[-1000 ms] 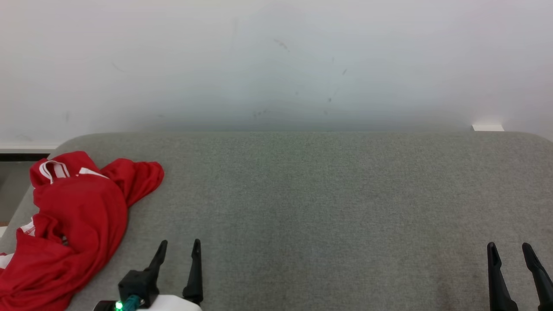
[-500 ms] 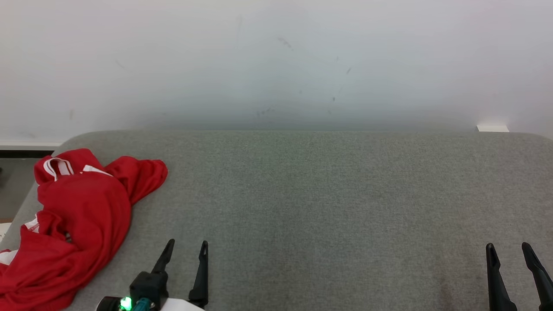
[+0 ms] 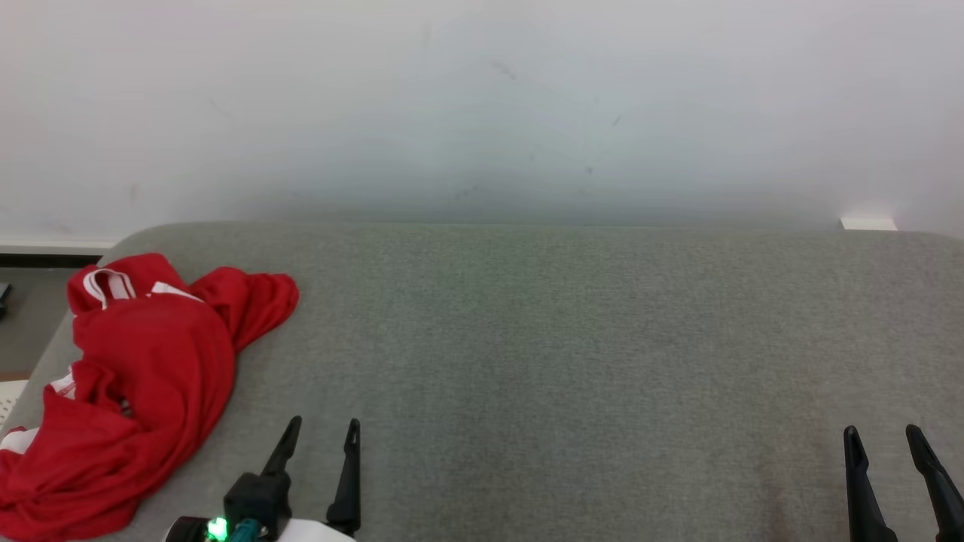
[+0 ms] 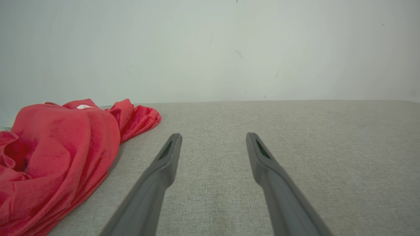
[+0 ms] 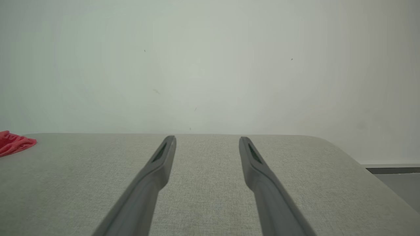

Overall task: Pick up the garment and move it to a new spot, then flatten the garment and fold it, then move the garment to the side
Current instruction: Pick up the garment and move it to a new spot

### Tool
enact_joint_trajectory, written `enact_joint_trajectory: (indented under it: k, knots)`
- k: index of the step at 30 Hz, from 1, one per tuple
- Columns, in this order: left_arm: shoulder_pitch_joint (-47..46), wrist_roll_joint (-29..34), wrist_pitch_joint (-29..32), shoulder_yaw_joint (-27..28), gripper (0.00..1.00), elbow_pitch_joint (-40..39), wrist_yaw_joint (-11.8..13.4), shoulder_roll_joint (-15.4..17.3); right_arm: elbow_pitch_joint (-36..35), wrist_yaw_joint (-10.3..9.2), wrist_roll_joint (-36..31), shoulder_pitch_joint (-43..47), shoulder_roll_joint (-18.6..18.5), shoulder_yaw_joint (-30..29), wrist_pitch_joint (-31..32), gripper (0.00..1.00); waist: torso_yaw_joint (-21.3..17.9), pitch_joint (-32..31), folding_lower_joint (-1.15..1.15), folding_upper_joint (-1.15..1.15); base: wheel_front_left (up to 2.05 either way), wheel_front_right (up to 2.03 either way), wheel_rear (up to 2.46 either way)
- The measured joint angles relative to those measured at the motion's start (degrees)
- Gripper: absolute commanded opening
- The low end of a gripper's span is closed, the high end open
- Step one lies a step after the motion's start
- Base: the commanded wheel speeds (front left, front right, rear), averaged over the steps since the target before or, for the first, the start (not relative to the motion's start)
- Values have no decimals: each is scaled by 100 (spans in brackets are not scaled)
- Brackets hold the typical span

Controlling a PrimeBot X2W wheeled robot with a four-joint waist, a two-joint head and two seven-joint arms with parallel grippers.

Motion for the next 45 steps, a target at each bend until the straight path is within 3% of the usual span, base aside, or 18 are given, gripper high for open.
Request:
enact_joint_trajectory:
  k: [7,25,32,41,45]
  knots:
    - [-9,0,-1,5,100,-15,26,-3,-48,0,-1,1,-1,88,-1,100,313,25,0,0,0,0,0]
    - [232,-208,-1,11,100,-249,166,-8,-26,0,51,-158,-162,833,-11,100,1915,96,0,0,0,0,0]
    - [-91,-297,-1,114,100,-357,168,-7,-133,0,87,-316,-441,932,-11,100,1940,457,0,0,0,0,0]
    - [-1462,-293,-1,397,100,68,249,114,-459,0,260,-849,-1276,1022,-12,100,1811,1507,1,0,0,0,0]
    - [-2089,-289,276,465,100,368,289,205,-592,0,355,-922,-1579,961,-12,100,1758,2001,2,0,0,0,0]
